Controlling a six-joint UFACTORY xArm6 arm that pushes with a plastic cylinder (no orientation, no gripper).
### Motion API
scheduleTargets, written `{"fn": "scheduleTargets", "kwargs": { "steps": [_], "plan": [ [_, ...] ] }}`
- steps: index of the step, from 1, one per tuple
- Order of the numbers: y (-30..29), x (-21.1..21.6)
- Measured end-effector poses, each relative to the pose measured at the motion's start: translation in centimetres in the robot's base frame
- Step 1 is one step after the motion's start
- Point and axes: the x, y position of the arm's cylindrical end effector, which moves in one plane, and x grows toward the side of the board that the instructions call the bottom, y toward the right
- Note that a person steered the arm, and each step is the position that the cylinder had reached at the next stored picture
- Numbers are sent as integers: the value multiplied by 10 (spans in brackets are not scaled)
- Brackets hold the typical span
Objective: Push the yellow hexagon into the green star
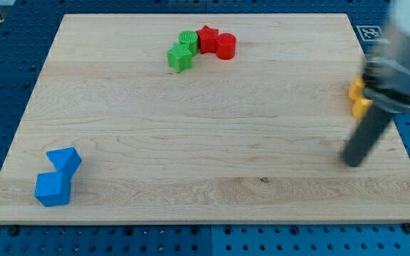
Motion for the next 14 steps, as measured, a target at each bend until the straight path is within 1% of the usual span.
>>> {"fn": "scheduleTargets", "kwargs": {
  "steps": [1,2,3,4,5,6,7,9,10,11,12,14],
  "plan": [
    [69,-34],
    [96,-103],
    [83,-149],
    [64,-150],
    [60,-146],
    [41,-127],
    [-4,-116],
    [-107,-117],
    [-104,-130],
    [-76,-143],
    [-88,-159],
    [-140,-153]
  ]
}}
